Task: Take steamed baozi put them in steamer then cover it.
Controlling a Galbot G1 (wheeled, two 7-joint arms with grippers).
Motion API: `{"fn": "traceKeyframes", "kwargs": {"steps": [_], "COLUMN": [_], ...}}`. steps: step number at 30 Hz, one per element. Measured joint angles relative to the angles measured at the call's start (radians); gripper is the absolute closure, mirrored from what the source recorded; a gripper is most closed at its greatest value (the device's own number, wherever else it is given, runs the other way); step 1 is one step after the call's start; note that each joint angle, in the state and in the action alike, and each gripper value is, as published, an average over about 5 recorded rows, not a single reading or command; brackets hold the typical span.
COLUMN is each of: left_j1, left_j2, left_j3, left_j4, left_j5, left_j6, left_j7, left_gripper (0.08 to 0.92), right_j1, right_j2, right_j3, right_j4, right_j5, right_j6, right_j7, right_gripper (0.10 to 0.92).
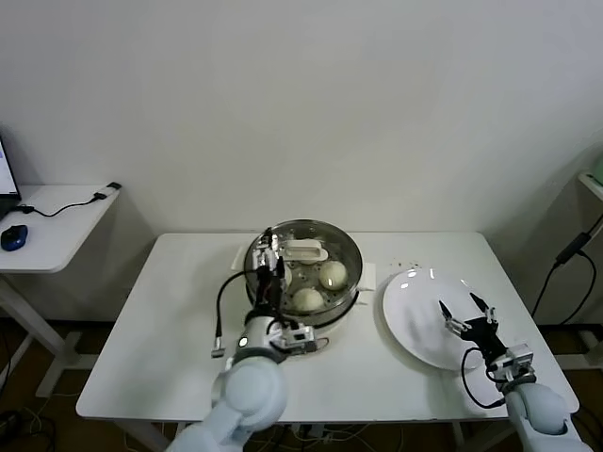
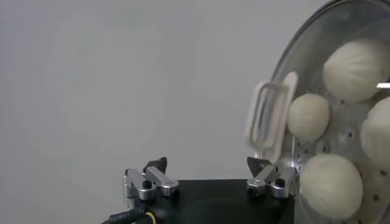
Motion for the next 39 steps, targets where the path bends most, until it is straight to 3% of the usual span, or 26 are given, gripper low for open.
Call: {"fn": "traceKeyframes", "kwargs": {"steps": [8, 14, 24, 39], "left_j1": [0.180, 0.332, 0.504, 0.608], "left_j2": [0.047, 0.026, -0.065, -0.122], "left_j3": [-0.204, -0.415, -0.690, -0.790], "left_j4": [-0.103, -0.139, -0.123, -0.078], "left_j5": [-0.341, -0.642, -1.064, -1.290], "left_j6": [-0.015, -0.177, -0.519, -0.734], "left_j7": [-0.179, -0.255, -0.250, -0.225], "left_gripper": [0.177, 0.177, 0.177, 0.177], "right_j1": [-0.019, -0.038, -0.075, -0.120], "right_j2": [0.016, 0.036, 0.067, 0.082], "right_j3": [0.009, 0.009, 0.011, 0.036], "right_j4": [0.051, 0.100, 0.170, 0.220], "right_j5": [0.004, 0.005, 0.005, 0.013], "right_j6": [-0.027, -0.031, -0.035, -0.036], "right_j7": [0.024, 0.042, 0.050, 0.039], "right_gripper": [0.203, 0.203, 0.203, 0.203]}}
